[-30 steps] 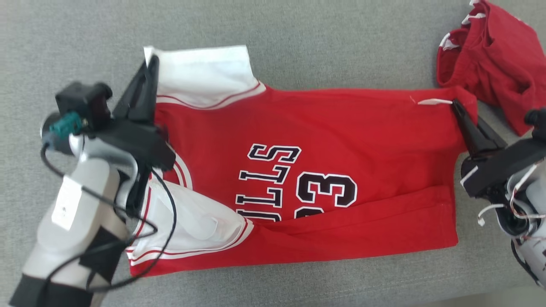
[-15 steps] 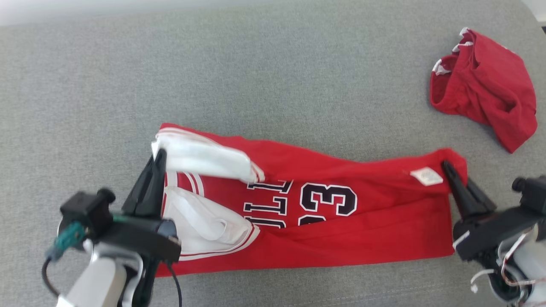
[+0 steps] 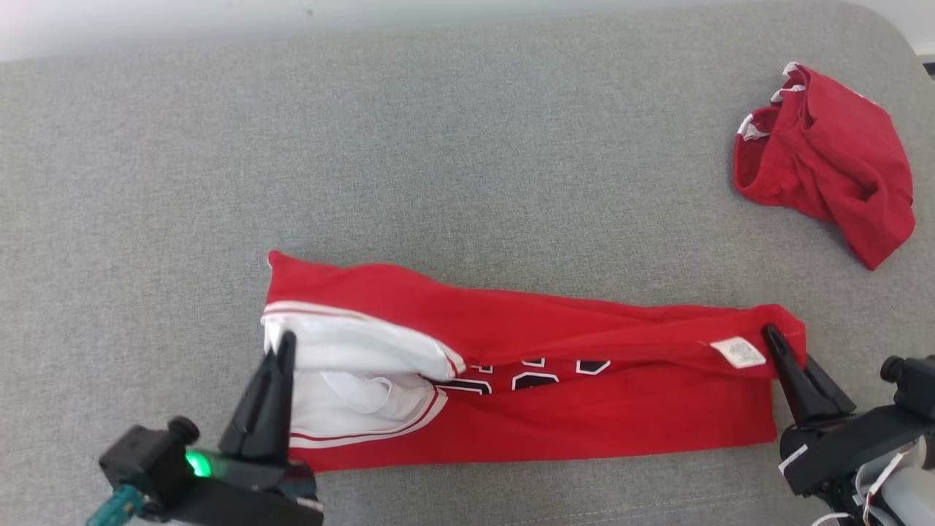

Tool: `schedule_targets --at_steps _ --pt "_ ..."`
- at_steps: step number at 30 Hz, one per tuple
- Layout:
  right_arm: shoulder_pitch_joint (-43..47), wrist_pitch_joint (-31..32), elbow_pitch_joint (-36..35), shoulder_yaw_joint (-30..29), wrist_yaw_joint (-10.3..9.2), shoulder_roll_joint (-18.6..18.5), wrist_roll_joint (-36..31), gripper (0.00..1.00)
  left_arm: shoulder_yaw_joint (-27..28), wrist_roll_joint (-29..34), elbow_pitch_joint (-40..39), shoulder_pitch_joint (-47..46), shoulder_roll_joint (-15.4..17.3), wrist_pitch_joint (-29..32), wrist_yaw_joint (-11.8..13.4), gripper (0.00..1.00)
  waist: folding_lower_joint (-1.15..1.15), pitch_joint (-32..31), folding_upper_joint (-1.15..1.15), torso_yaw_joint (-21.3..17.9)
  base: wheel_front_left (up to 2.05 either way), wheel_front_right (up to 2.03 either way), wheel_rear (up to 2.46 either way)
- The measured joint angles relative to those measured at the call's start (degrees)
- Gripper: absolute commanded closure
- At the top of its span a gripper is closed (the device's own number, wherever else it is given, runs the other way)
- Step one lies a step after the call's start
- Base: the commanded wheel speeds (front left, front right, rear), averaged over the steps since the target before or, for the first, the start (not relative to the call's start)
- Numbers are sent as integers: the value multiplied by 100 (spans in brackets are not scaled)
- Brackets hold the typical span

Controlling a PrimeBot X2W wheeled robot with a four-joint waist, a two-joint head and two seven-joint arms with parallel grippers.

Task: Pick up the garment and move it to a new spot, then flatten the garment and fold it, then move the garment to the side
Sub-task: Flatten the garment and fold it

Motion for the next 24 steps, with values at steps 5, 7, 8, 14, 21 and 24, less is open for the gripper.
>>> schedule_targets --at_steps 5,7,8,14,21,24 --pt "144 -24 -44 18 -51 27 -8 100 -133 -40 -32 190 -38 210 48 100 1 52 0 -10 0 0 0" --pt "159 -27 -68 52 -69 63 -27 100 -126 -97 -22 237 -56 275 56 100 1 76 0 -17 0 0 0" --pt "165 -41 -81 73 -69 81 -36 100 -126 -97 -4 248 -54 303 86 100 1 88 0 -23 0 0 0" --pt "265 -42 -92 237 -93 190 -238 100 110 -163 22 369 18 398 151 100 1 137 0 -90 0 0 0" --pt "511 -47 -18 241 -100 208 -426 76 235 -237 2 489 37 499 202 100 1 169 0 -170 0 0 0" --pt "537 -48 -20 212 -100 225 -490 61 281 -238 -20 536 43 556 202 100 1 169 0 -205 0 0 0"
